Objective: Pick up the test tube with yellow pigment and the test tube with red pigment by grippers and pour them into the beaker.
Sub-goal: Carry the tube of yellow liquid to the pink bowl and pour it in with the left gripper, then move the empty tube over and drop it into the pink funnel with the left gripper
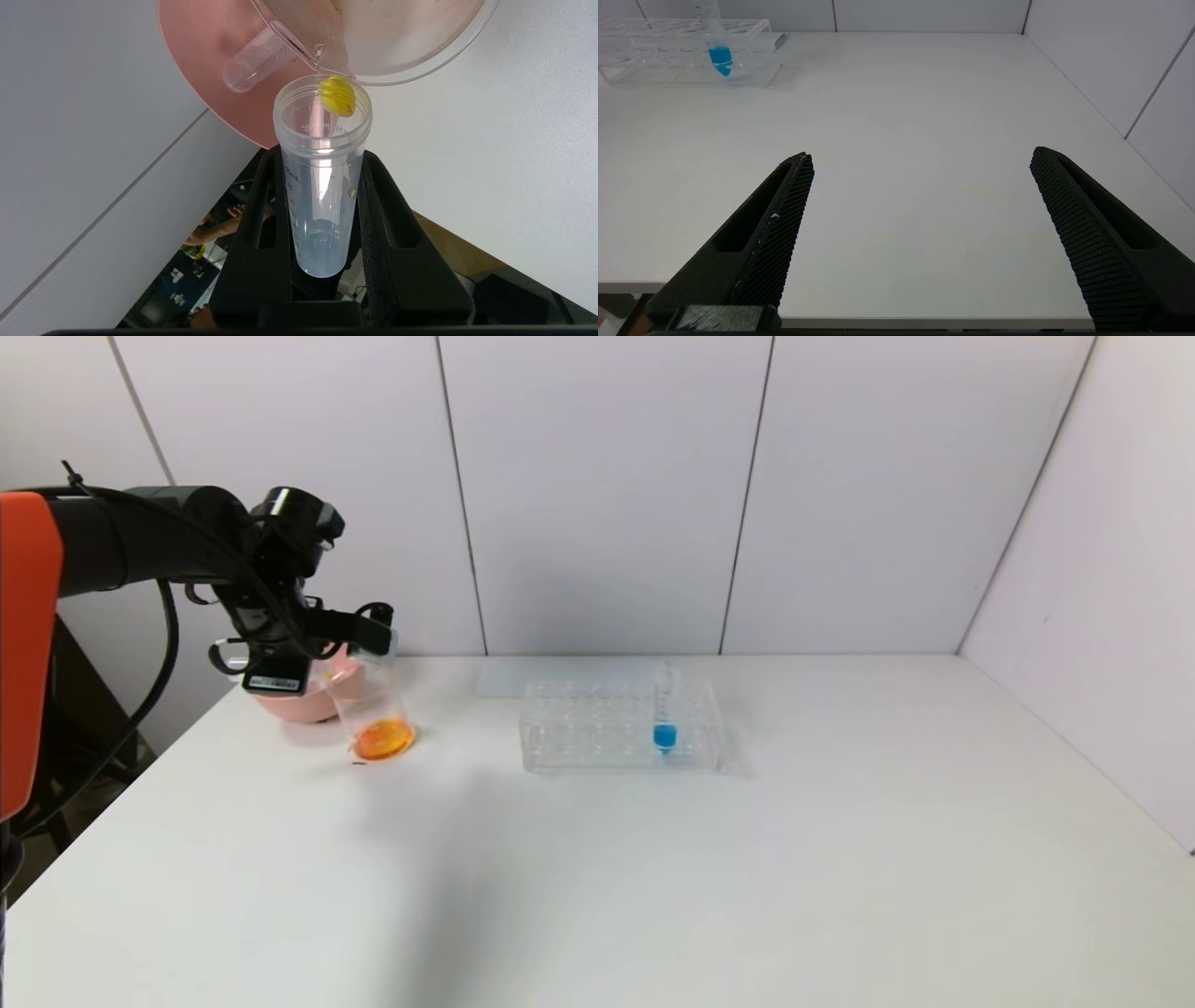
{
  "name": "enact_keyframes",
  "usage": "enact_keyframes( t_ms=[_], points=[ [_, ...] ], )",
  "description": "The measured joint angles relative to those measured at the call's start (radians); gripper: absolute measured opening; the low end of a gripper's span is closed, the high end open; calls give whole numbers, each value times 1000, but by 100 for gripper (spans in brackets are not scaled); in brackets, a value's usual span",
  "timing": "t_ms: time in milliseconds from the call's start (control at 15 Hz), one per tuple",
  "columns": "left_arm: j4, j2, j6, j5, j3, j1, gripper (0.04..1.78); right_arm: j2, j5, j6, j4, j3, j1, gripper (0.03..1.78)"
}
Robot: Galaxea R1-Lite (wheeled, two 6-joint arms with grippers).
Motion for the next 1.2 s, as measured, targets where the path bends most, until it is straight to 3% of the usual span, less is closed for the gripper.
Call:
enact_keyframes(
  t_ms=[467, 1200],
  points=[
    [-12, 8, 18, 80, 0, -30, 44, 0, 0, 0, 0, 0, 0, 170],
    [-11, 15, 17, 108, 1, -46, 44, 0, 0, 0, 0, 0, 0, 170]
  ],
)
